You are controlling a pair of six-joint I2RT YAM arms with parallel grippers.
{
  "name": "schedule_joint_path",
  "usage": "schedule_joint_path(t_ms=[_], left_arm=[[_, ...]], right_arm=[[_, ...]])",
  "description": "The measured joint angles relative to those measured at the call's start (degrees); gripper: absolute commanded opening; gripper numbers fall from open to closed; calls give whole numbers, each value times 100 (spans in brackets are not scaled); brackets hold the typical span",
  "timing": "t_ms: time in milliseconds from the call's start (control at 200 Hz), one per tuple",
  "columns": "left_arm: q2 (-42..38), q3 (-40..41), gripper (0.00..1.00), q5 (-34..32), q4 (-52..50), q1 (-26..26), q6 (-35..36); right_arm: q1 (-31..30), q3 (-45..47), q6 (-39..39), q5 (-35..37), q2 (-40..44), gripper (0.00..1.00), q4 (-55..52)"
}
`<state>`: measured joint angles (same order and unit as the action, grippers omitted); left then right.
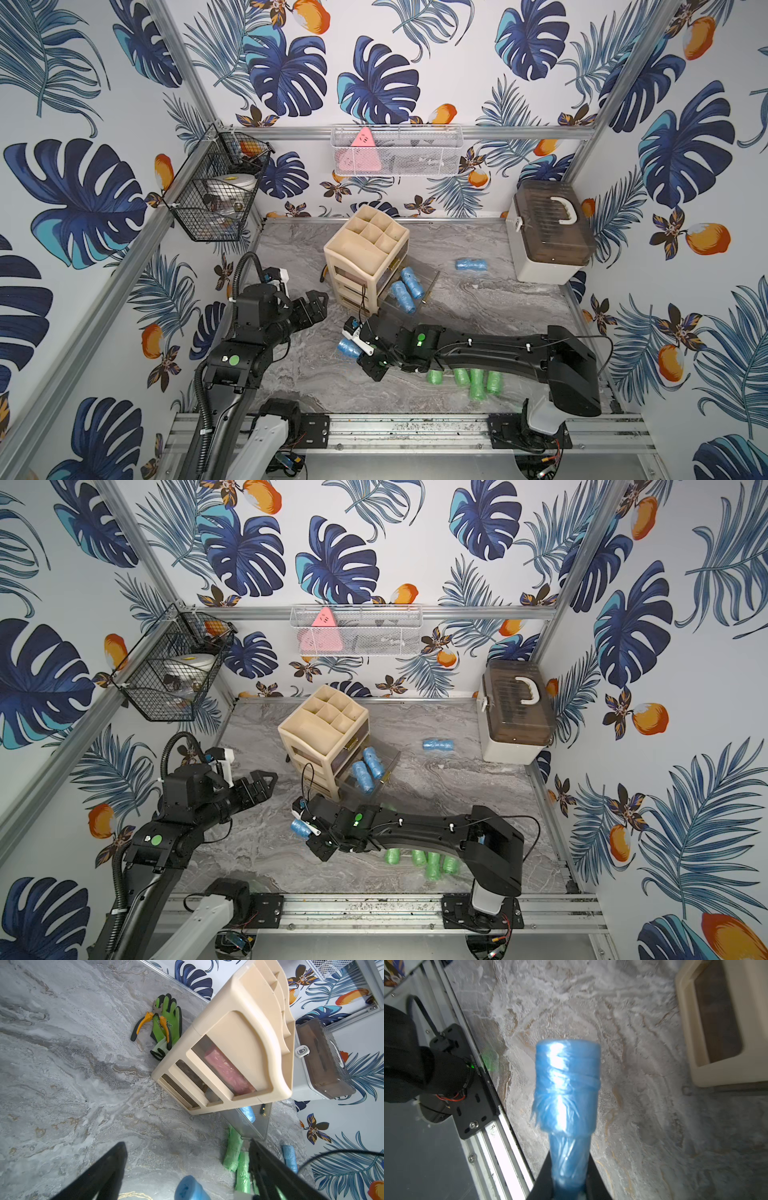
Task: Sort the rolls of trash bags by color and place them into the drawer
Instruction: Place the roll of trash bags in the drawer.
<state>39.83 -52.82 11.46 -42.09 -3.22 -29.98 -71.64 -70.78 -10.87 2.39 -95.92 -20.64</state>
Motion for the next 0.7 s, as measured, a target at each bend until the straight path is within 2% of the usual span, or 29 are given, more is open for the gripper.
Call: schedule_joint_path(t_ms=[135, 230, 425, 700], left_arm=[[85, -66, 93, 136, 155, 0, 127], [251, -109, 91, 286, 260, 0, 179], [494, -173, 89, 549, 472, 0, 315], [848, -310, 85, 820, 820, 0, 485]], right_arm=[[101, 26, 151, 284, 514, 8, -50], [378, 127, 232, 411, 859, 7, -92], [1482, 420, 304, 389, 1357, 6, -234], [2726, 514, 411, 160, 1515, 5, -321]])
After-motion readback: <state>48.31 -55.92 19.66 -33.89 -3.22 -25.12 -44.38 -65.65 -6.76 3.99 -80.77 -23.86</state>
